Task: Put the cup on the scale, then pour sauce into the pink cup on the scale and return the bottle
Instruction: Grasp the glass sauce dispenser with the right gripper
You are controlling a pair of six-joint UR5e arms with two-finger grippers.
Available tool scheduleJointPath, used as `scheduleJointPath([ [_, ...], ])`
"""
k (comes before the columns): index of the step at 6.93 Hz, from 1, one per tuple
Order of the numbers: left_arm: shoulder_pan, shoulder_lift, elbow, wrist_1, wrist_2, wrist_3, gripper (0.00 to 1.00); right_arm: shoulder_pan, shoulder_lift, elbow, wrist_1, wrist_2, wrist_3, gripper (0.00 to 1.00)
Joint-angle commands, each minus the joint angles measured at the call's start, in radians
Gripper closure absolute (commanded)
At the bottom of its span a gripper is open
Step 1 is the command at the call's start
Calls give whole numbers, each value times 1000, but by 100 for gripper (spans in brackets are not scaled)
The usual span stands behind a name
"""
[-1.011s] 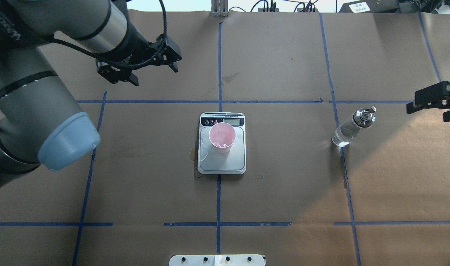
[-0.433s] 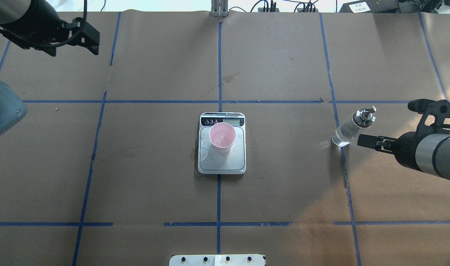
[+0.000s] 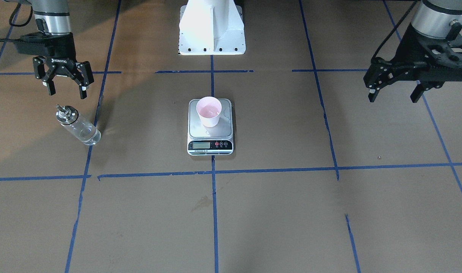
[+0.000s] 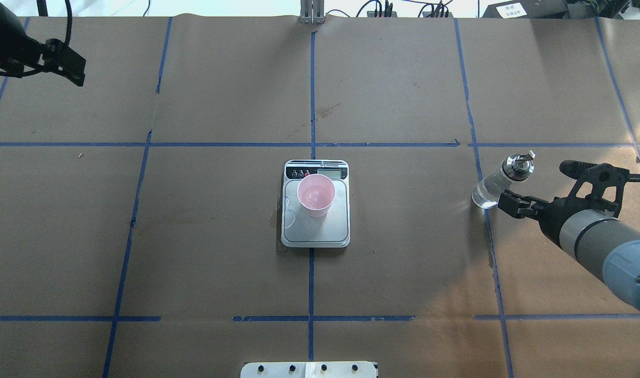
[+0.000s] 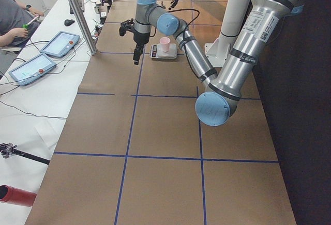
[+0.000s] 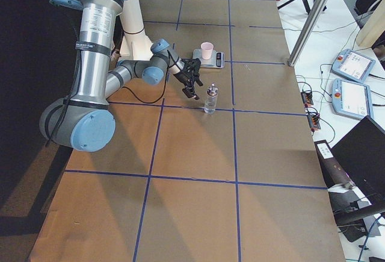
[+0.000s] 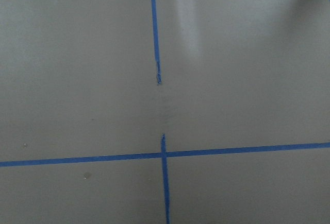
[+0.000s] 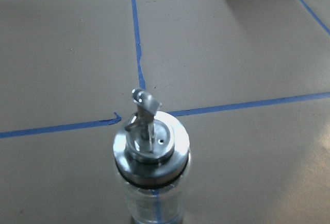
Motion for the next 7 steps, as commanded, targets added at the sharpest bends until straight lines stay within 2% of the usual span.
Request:
scheduleJointPath([
  [1, -67, 140, 3, -74, -1, 219, 0, -32, 6, -113, 104, -129, 1, 0],
  [3, -121, 255, 23, -200, -4, 332, 0, -43, 67, -156, 127, -168, -1, 0],
  [6, -123, 262, 37, -220, -7, 328, 0, -67, 79, -193, 127, -223, -1, 0],
  [7, -121, 262, 38, -220, -8, 324, 0, -69, 119, -245, 127, -244, -1, 0],
])
